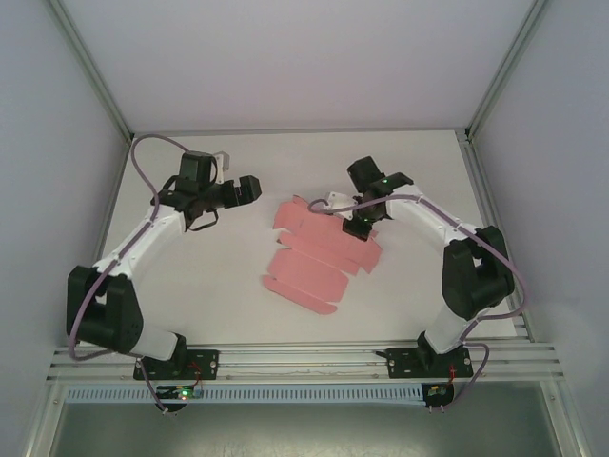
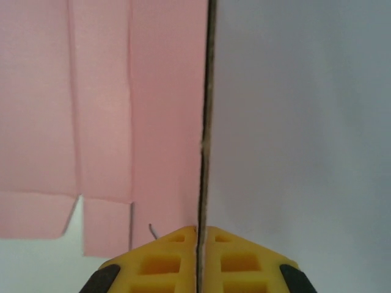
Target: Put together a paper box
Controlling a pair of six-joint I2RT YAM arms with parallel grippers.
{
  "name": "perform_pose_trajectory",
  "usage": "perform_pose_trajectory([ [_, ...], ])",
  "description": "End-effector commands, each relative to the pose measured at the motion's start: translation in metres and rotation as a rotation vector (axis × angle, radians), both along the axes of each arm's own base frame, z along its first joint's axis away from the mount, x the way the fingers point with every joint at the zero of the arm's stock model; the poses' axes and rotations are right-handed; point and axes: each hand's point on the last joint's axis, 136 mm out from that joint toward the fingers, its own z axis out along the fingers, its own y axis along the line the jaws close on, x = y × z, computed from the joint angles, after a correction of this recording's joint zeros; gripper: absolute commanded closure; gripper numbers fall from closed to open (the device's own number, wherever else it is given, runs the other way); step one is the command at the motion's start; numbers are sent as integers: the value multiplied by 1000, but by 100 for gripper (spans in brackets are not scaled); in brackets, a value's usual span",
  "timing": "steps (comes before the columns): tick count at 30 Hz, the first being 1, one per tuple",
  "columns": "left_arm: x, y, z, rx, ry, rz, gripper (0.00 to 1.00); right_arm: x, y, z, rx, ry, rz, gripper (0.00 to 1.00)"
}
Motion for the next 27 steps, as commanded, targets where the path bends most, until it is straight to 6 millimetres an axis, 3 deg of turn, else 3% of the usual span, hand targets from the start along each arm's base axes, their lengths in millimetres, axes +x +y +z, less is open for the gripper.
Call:
perform_pose_trajectory([
  [1,18,-3,-1,-37,7,9,0,29,3,9,-70,-234,78,100],
  [6,37,-21,-19,-143,55,-41,0,24,14,0,-92,-290,156,100],
  [13,52,-63,-16,-312,59,-254,0,19,15,-5,-86,-258,149,100],
  [16,40,-78,-20,-312,88,-361,0,20,15,0,-60,-253,130,100],
  [21,15,-90,-55,-143,196,-445,0,20,17,12,14,-259,100,100],
  [25,-10,-117,-51,-192,192,-592,0,22,16,16,34,-243,80,100],
  [27,-14,-119,-53,-177,189,-593,0,24,14,17,35,-239,63,100],
])
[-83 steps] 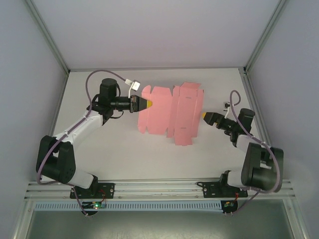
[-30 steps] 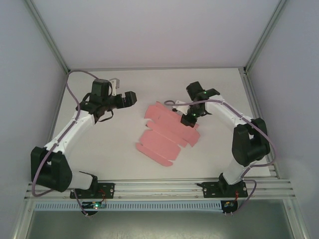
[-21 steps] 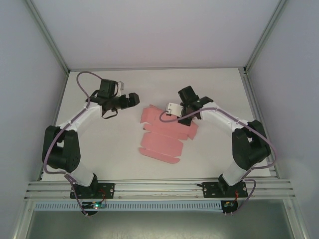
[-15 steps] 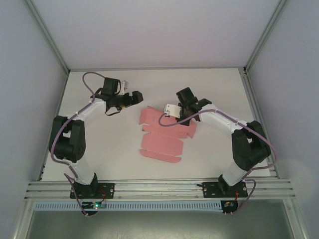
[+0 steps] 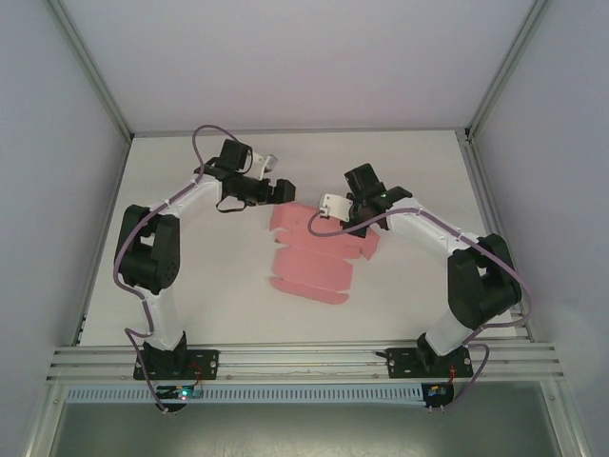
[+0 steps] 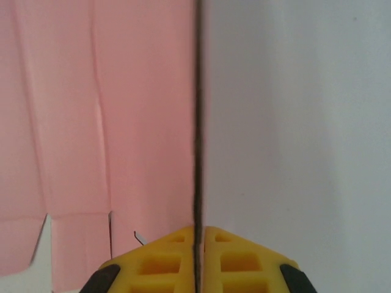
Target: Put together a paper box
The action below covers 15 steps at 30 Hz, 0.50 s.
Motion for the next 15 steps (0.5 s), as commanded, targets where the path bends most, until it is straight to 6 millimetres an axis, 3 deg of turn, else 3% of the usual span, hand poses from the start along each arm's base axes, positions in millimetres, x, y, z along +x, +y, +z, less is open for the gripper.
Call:
perform_pose_trajectory([
  [1,-32,-14,-13,18,44,-102,0,3,7,12,65,-5,-23,100],
  [7,-32,-10,-17,33,39,-69,0,1,3,16,95,-1,-42,100],
  [15,-6,-41,-7,-46,-25,-19,0,-6,24,26,187,20,-32,100],
])
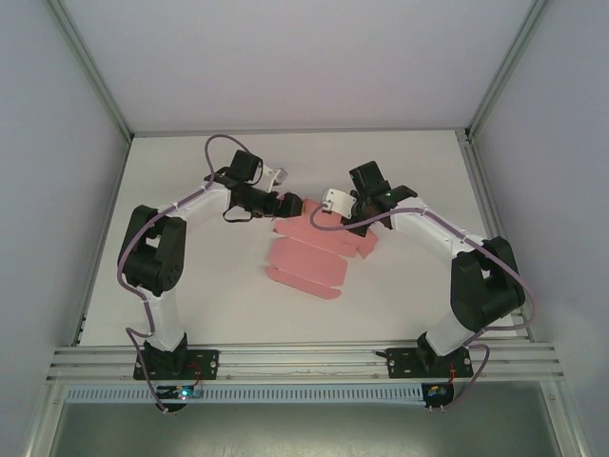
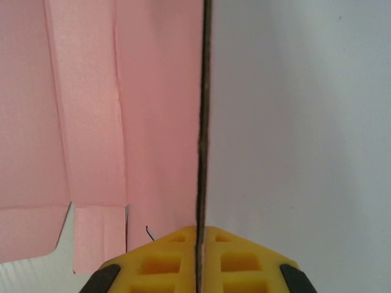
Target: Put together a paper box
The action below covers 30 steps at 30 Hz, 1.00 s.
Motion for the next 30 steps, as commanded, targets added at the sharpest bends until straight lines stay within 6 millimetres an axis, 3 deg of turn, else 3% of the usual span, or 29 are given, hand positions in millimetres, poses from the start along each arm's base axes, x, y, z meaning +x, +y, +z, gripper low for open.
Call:
perform_pose_trajectory([
  [1,19,-25,13,-65,-62,40,0,-1,24,20,126,-25,-4,100],
  [4,38,-11,1,53,-56,190,0,-2,29,32,187,-59,-10,100],
  [7,40,6,-2,141,-64,248,0,-5,26,46,240,-85,-10,100],
  [13,17,24,44,-50,-92,238,0,-8,-8,54,250,-76,-66,100],
  [15,12,43,51,-46,-95,290,0,-9,-16,59,275,-72,-84,100],
  [18,8,76,47,3,-88,374,0,-12,-21,68,322,-68,-83,100],
  [21,6,94,45,-21,-86,415,0,-15,-22,74,346,-68,-73,100],
  [25,22,120,39,54,-107,511,0,-20,-17,82,384,-58,-37,100],
  [27,34,112,43,13,-100,479,0,-21,-14,85,402,-52,-23,100],
  [30,43,79,58,-167,-101,333,0,-18,-13,85,406,-44,-33,100],
])
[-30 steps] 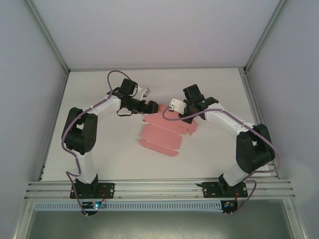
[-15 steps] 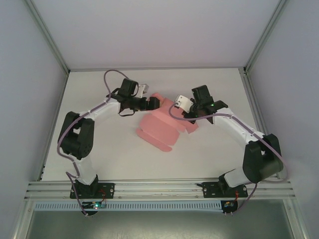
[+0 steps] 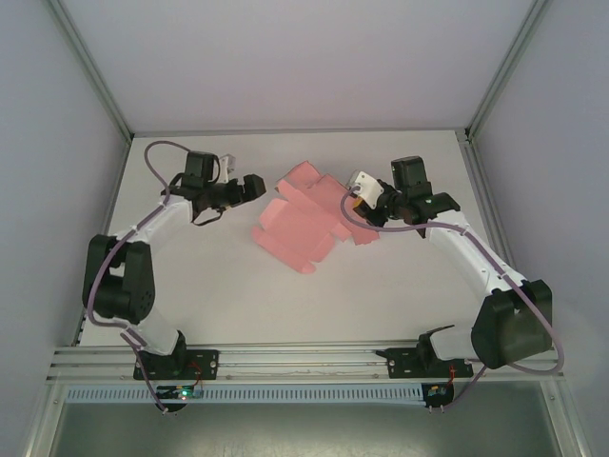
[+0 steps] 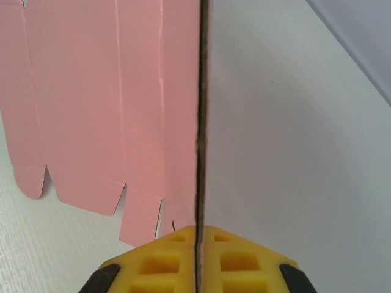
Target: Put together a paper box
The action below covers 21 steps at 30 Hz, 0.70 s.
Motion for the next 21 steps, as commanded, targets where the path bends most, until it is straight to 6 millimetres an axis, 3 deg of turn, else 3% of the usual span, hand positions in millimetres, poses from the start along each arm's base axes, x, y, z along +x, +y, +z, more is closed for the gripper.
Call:
perform_pose_trajectory([
  [1,12,-33,25,-185,-80,-171,0,-4,6,9,47,8,27,100],
  [4,5,-50,26,-269,-76,-296,0,-1,6,10,60,14,13,100],
  [10,-30,-79,25,-345,-77,-517,0,3,4,13,86,20,-11,100],
  [17,-23,-114,7,-323,-21,-553,1,0,10,7,112,54,1,100],
  [21,-20,-114,-2,-248,-33,-517,1,2,9,1,104,65,-17,100],
])
